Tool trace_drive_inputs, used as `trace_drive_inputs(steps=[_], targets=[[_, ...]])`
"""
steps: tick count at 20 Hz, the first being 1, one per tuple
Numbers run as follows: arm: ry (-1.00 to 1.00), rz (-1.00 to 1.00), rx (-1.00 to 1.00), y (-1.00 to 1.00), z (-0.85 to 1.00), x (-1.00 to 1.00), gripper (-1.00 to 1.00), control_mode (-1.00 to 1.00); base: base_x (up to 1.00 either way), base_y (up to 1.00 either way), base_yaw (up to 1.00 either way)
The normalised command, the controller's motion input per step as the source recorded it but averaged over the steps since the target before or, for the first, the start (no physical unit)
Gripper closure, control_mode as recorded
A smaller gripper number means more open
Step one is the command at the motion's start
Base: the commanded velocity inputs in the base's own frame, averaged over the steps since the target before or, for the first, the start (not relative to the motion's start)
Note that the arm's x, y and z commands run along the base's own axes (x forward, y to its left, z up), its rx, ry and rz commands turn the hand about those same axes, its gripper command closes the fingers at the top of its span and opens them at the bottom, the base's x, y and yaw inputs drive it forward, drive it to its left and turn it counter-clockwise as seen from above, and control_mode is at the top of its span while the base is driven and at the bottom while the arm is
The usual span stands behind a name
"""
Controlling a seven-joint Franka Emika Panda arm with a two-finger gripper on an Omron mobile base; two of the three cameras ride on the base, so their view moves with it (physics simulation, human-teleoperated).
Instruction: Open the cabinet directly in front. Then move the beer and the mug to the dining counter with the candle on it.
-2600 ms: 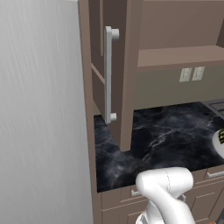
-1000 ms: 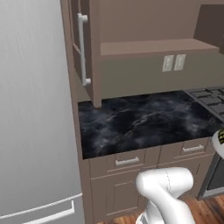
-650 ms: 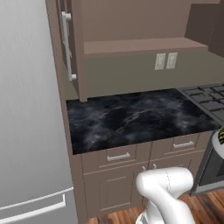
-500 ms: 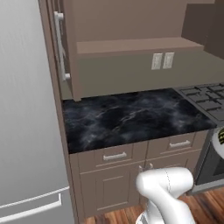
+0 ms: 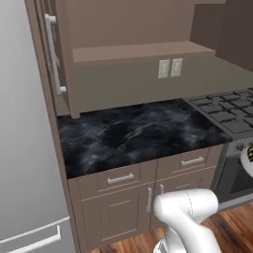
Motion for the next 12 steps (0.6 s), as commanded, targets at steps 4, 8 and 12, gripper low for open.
trace_drive_inputs(steps=[4, 8, 12], targets=[[0.00, 0.00, 0.00, 0.00, 0.00, 0.00, 1.00, 1.00, 0.00, -0.10, -0.29], [0.00, 0.00, 0.00, 0.00, 0.00, 0.00, 1.00, 1.00, 0.00, -0.04, -0.32], [0.00, 0.00, 0.00, 0.00, 0.00, 0.00, 1.00, 1.00, -0.01, -0.01, -0.34]])
